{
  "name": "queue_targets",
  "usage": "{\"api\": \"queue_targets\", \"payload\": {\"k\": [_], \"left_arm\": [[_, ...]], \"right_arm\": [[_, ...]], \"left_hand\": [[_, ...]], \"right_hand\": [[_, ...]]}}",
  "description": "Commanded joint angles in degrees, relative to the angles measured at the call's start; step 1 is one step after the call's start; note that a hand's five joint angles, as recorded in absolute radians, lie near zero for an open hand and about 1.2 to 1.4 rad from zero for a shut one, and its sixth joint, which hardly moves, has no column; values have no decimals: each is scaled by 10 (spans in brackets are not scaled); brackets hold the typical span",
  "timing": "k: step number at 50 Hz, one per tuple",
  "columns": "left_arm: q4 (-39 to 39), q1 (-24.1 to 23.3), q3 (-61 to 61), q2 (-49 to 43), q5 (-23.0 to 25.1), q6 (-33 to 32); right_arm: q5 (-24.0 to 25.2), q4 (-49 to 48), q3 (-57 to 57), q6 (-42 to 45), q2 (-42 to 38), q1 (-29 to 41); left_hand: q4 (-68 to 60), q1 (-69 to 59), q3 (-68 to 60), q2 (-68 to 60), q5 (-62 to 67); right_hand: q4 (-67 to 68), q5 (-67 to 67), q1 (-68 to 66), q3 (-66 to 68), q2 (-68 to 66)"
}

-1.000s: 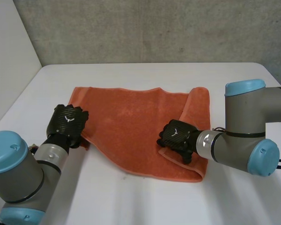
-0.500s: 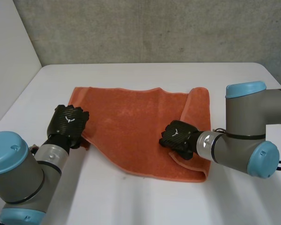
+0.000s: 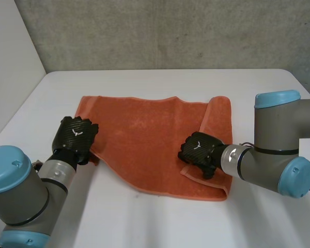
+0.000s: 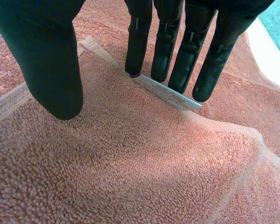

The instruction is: Fold the laundry

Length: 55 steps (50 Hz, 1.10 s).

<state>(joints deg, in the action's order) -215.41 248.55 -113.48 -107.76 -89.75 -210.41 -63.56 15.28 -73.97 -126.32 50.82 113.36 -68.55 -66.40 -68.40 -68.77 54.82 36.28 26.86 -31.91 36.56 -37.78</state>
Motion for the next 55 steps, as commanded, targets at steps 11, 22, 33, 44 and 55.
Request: {"api": "queue_targets", "payload": {"k": [11,22,33,44,55], "left_arm": [[0,-3,0,-1,0,0],[1,-3,-1,0,-1,-2],[3,-2,-1,3,-3,-4],[96,10,-1,105,-3,-4],[189,5,-4,83,2,-4]], "right_arm": [[3,-1,-5,0,-3,-1],[1,-24,-6,-4,0,-2],[-32,-138,-31,-242,129,-68],[-156,-35,-85,-188,247,-186],[-161,63,-186,-58,250,-198]], "left_hand": [[-115,-136,-116,-112,152],[-115,-136,-116,-112,152],[-115,-136,-116,-112,152],[-115,-136,-116,-112,152],[-115,-136,-116,-112,152]], "right_hand": [[-6,-12,-37,-9,21],[437,431,-481,434,-422],[437,431,-481,434,-422],[437,431,-481,434,-422],[437,431,-481,434,-422]]}}
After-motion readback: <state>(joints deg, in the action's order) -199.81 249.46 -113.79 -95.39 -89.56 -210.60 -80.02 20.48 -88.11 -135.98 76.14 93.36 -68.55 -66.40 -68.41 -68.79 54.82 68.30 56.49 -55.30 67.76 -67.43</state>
